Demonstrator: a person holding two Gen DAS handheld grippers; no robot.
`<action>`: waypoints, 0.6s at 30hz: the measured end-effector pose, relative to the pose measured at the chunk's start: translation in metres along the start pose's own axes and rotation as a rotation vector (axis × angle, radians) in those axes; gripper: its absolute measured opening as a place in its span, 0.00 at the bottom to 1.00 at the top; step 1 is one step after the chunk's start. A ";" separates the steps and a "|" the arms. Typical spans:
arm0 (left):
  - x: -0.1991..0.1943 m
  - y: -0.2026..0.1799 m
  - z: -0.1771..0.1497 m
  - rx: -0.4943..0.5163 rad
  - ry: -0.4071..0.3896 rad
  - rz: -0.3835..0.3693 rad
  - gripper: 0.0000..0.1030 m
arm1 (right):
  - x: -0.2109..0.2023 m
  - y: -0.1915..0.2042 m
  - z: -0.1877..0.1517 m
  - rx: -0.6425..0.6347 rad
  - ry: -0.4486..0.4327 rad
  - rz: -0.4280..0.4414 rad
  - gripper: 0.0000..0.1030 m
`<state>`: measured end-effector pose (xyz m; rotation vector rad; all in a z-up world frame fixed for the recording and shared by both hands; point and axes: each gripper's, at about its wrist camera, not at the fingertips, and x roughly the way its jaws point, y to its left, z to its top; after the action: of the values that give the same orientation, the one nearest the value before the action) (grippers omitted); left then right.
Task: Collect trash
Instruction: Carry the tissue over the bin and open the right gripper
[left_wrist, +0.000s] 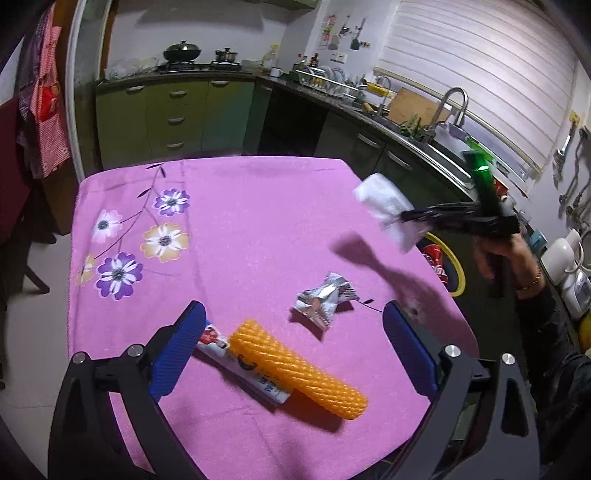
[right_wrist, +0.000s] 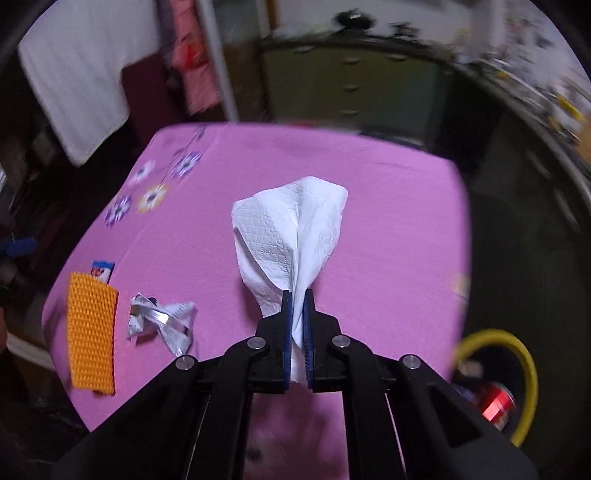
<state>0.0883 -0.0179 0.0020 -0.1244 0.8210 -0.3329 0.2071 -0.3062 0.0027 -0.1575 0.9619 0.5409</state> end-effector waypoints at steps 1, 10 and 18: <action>0.002 -0.003 0.000 0.008 0.002 -0.007 0.89 | -0.016 -0.014 -0.007 0.036 -0.016 -0.030 0.06; 0.018 -0.029 0.002 0.064 0.031 -0.051 0.90 | -0.074 -0.165 -0.095 0.469 0.003 -0.289 0.07; 0.023 -0.046 0.003 0.117 0.057 -0.029 0.90 | -0.043 -0.234 -0.157 0.702 0.054 -0.300 0.23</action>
<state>0.0942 -0.0690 -0.0009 -0.0173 0.8546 -0.4130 0.1898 -0.5789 -0.0767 0.3125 1.1062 -0.0936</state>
